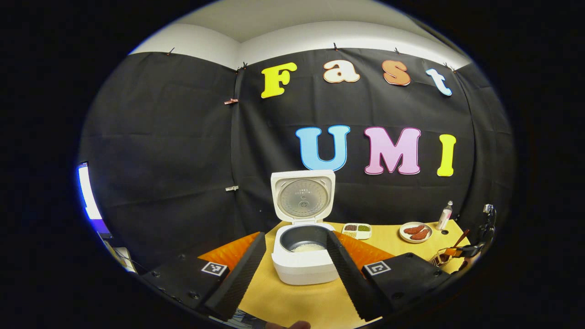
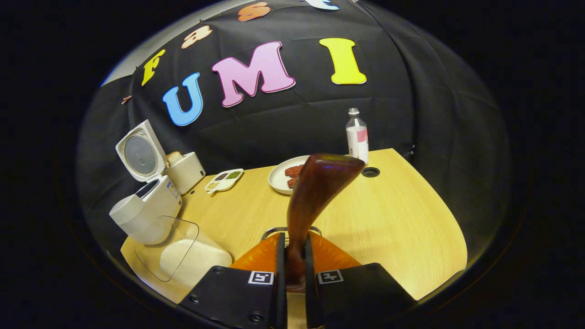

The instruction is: Close the left gripper, press the button to open the rice cooker; take a wooden spoon from the chopstick holder with the right hand, scoop a spoonful of rice and pour it into the rice cooker, then put the wooden spoon back into the chopstick holder.

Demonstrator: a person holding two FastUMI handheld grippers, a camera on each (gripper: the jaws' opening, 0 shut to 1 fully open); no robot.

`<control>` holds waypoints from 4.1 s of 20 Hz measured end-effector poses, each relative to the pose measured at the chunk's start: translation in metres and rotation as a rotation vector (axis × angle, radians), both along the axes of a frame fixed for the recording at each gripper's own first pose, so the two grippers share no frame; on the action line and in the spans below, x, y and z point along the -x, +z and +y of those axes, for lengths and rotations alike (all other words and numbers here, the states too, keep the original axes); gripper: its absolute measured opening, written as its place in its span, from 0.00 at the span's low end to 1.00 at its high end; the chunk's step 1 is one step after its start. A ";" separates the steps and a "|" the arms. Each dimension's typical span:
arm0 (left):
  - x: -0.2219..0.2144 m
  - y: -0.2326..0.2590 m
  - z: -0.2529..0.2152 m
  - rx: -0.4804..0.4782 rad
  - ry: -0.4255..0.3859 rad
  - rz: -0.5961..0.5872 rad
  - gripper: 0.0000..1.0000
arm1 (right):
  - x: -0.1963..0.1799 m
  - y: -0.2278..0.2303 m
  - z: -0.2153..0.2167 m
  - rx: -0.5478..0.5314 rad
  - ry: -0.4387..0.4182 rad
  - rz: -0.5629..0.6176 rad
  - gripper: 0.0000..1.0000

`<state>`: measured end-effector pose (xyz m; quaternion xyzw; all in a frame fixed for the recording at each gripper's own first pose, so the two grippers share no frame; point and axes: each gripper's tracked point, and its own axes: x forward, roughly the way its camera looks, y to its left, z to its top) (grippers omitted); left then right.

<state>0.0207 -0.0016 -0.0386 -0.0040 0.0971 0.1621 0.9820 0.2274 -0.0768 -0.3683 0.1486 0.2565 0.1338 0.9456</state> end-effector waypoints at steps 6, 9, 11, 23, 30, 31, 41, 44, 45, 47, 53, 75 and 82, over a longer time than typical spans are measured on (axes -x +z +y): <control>0.004 -0.006 0.032 0.037 -0.052 -0.011 0.93 | -0.009 0.085 -0.011 -0.009 -0.077 -0.128 0.15; 0.003 -0.013 0.046 0.042 -0.089 -0.013 0.93 | -0.001 0.124 0.000 -0.001 -0.086 -0.173 0.20; 0.001 -0.016 0.057 0.048 -0.106 -0.015 0.93 | 0.010 0.148 0.016 0.006 -0.075 -0.199 0.20; 0.000 -0.023 0.086 0.072 -0.213 -0.036 0.93 | 0.072 0.158 0.180 0.042 0.089 -0.199 0.20; -0.007 -0.028 0.091 0.086 -0.240 -0.035 0.93 | 0.072 0.110 0.209 0.214 0.122 -0.165 0.20; -0.007 -0.030 0.092 0.086 -0.241 -0.032 0.93 | 0.069 0.105 0.210 0.231 0.119 -0.162 0.15; -0.007 -0.041 0.108 0.081 -0.215 -0.007 0.93 | 0.056 0.043 0.224 0.431 0.134 -0.096 0.20; -0.005 -0.041 0.112 0.082 -0.203 -0.001 0.93 | 0.069 0.018 0.245 0.323 0.136 0.009 0.20; -0.003 -0.042 0.113 0.083 -0.199 0.001 0.93 | 0.069 0.020 0.252 0.273 0.120 0.017 0.20; -0.001 -0.043 0.116 0.083 -0.191 0.001 0.93 | 0.074 0.023 0.269 0.177 0.106 0.049 0.20; 0.001 -0.043 0.121 0.102 -0.169 -0.002 0.93 | 0.074 0.028 0.292 -0.061 0.039 0.148 0.20; -0.001 -0.041 0.111 0.099 -0.193 -0.010 0.93 | 0.061 0.067 0.182 -0.511 -0.287 0.163 0.20; 0.004 -0.039 0.107 0.107 -0.203 -0.022 0.93 | 0.056 0.116 0.184 -0.587 -0.279 0.126 0.19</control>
